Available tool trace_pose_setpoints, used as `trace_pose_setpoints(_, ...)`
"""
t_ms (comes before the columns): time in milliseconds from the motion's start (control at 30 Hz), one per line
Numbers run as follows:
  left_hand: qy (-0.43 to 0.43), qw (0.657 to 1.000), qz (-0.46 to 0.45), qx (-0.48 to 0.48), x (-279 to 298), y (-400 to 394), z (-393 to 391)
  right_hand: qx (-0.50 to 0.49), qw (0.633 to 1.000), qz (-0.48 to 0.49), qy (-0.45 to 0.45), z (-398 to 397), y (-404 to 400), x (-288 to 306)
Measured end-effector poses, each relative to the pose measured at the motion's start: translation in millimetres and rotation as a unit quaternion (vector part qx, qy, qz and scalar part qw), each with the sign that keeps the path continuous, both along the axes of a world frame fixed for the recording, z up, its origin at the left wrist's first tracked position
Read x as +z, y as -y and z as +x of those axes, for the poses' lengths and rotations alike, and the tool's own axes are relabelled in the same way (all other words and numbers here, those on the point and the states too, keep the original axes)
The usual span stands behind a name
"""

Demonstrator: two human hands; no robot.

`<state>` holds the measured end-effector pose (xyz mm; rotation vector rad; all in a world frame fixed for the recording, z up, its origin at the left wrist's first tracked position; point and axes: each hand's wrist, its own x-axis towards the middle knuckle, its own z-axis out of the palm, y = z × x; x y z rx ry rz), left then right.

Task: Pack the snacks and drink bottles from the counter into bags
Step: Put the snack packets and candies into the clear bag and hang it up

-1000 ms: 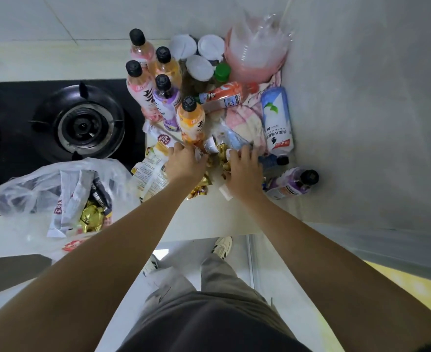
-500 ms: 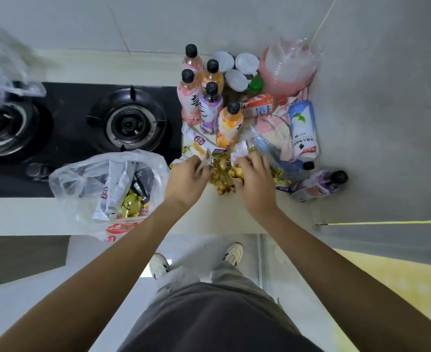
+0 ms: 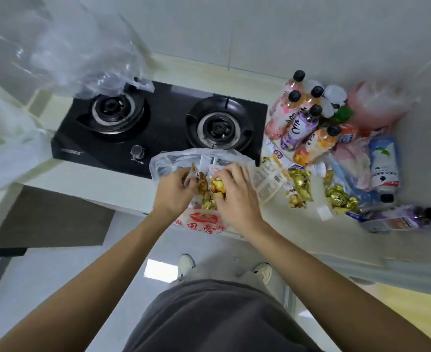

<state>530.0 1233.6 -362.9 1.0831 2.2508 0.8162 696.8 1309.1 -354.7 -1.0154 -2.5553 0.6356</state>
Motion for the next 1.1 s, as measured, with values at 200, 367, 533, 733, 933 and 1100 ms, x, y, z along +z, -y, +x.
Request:
trace_pose_setpoints(200,0.075,0.994,-0.070,0.023,-35,2,-43,0.003,0.998,-0.043,0.052,-49,15,-34)
trace_pose_setpoints(367,0.065,0.992,-0.093,-0.046,-41,-11,-56,-0.100,0.986,-0.023,0.132,-57,-5,-65)
trace_pose_setpoints(533,-0.119,0.977,-0.035,-0.174,-38,-11,-60,-0.080,0.980,-0.006,0.183,-60,-5,-62)
trace_pose_setpoints(733,-0.227,0.944,0.015,-0.240,-20,-14,-39,-0.074,0.993,0.038,0.078,-28,14,-27)
trace_pose_setpoints(933,-0.231,0.924,0.091,-0.292,-1,-42,29,-0.153,0.984,0.074,0.059,54,4,-16)
trace_pose_setpoints(1100,-0.204,0.905,0.090,-0.362,-1,-86,110,-0.245,0.962,0.041,0.116,137,-33,-38)
